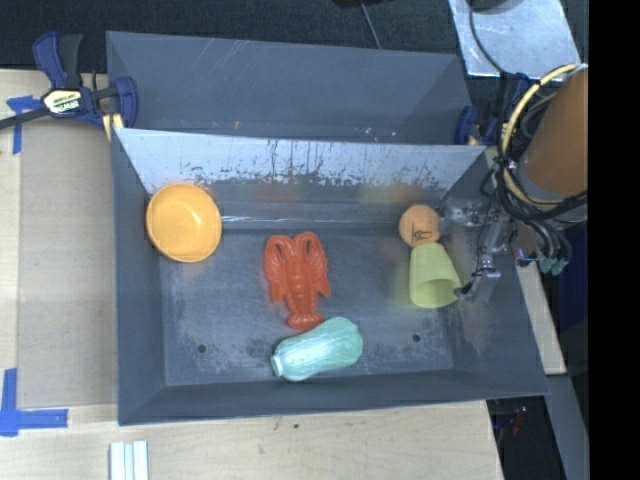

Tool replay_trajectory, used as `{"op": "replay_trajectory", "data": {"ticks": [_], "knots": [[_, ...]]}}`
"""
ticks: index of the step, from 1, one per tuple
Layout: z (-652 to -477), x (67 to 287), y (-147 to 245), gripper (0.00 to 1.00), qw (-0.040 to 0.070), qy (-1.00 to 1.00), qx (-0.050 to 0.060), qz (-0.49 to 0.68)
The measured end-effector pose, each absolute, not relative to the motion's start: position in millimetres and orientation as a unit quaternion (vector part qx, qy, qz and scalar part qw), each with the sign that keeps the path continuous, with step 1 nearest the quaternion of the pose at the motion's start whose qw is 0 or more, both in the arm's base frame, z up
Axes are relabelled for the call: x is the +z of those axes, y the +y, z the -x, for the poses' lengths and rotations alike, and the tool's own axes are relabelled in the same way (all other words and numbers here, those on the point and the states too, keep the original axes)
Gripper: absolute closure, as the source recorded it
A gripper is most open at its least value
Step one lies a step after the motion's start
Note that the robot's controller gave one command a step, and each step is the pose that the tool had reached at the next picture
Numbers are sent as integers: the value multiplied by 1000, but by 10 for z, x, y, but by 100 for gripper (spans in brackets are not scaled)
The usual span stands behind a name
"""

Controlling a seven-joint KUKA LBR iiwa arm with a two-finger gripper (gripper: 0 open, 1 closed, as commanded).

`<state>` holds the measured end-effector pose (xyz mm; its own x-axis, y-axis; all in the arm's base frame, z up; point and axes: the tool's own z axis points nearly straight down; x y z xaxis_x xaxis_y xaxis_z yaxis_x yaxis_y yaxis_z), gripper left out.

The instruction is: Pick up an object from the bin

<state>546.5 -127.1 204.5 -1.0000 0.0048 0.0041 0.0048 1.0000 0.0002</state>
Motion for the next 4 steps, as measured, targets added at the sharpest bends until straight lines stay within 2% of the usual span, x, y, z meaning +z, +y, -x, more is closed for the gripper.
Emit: {"op": "replay_trajectory", "data": {"ticks": [1,2,4], "knots": [[-5482,2091,-1264,0,-2,-1000,1,0],[-6162,911,-1542,0,-4,-994,0,-106],[-6041,1033,-1578,0,-4,-988,0,-155]]}}
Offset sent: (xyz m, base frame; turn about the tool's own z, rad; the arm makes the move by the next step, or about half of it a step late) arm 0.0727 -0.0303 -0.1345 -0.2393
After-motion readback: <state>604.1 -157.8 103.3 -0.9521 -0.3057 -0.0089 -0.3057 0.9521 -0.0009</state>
